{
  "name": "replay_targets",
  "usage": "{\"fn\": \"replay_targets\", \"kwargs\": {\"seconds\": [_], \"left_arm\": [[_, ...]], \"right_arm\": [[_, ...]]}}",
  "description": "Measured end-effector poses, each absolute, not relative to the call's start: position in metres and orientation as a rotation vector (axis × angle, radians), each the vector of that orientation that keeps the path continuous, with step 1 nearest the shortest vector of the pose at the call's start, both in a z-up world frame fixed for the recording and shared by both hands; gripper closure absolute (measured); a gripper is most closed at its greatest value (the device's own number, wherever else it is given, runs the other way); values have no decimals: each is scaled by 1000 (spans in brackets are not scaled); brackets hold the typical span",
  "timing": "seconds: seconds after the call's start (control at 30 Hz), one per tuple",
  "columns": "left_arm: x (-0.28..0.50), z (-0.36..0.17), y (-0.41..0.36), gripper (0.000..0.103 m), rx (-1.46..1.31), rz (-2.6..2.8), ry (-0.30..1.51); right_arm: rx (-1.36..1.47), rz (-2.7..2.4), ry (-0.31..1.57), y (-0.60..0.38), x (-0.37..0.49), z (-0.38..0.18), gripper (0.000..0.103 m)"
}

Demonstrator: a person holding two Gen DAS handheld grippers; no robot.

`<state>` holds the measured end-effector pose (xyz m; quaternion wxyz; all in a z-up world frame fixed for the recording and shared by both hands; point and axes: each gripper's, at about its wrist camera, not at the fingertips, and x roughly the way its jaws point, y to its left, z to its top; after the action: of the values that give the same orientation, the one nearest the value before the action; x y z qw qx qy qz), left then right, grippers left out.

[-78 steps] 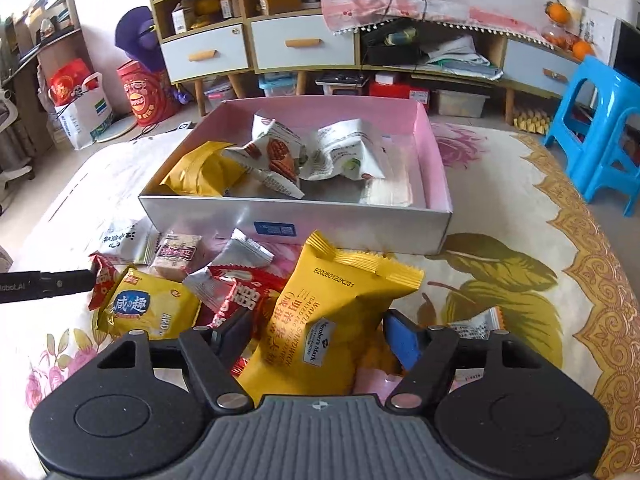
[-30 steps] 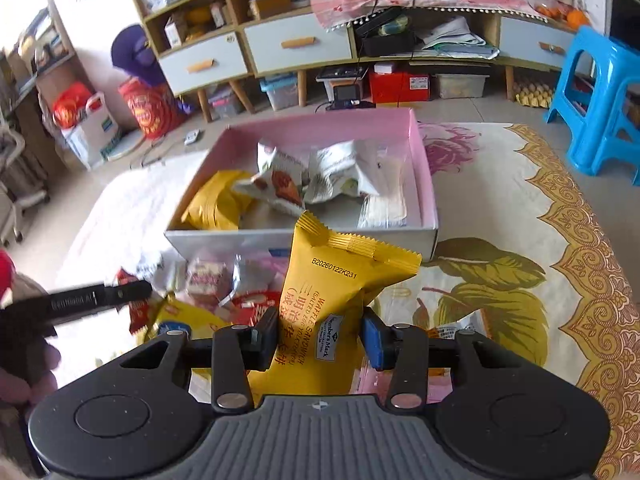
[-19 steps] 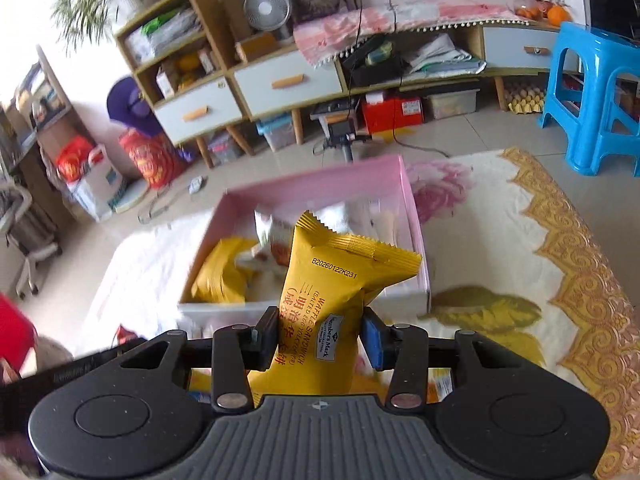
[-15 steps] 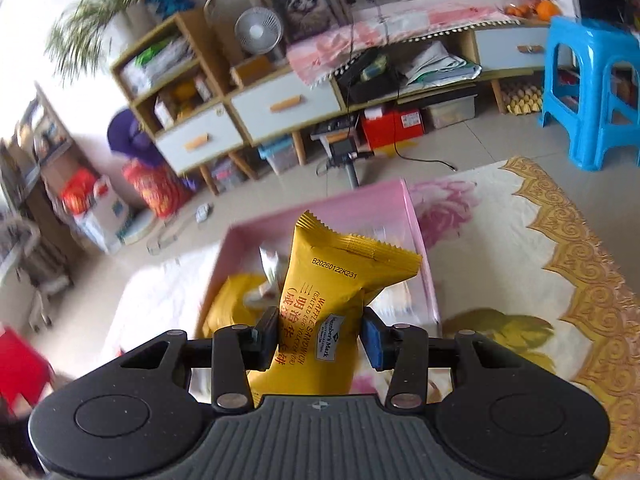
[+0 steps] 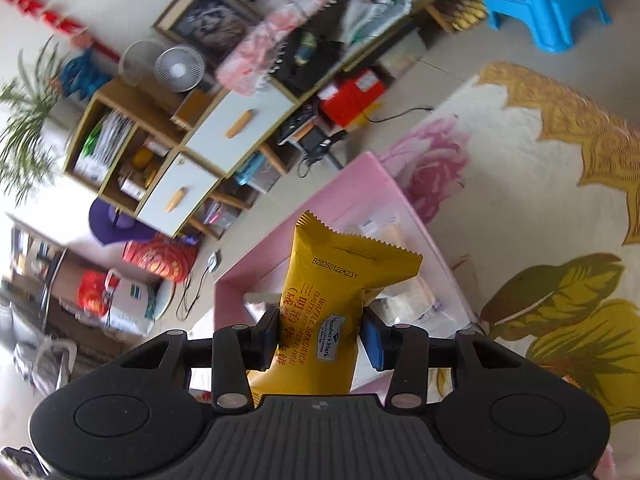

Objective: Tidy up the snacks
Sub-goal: 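Carry the red bag and yellow bag with both tools into the pink box, then open both tools to release the snacks inside the box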

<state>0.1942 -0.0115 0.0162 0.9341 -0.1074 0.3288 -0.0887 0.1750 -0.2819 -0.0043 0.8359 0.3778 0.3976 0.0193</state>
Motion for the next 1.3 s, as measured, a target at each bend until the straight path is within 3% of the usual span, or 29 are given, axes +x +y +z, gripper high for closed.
{"fn": "replay_targets", "kwargs": {"seconds": [0.33,0.5,0.73,0.93,1.07,1.3], "left_arm": [[241,3,-52,69,-96,-201,663],[248,-1,-56,57,-59,-202,684],[242,-1,-48,34,-69,-202,675],[233,0,-43,26,-74,-200,690],[223,5,-39,23,-75,-207,698],[197,18,-31,16,-41,-229,688]], "right_arm": [[799,13,850,-285,180,-11,65],[798,26,838,-293,180,-7,52],[766,47,827,-292,178,2,51],[689,52,825,-286,177,8,50],[665,65,829,-286,175,10,34],[572,96,810,-280,163,25,21]]}}
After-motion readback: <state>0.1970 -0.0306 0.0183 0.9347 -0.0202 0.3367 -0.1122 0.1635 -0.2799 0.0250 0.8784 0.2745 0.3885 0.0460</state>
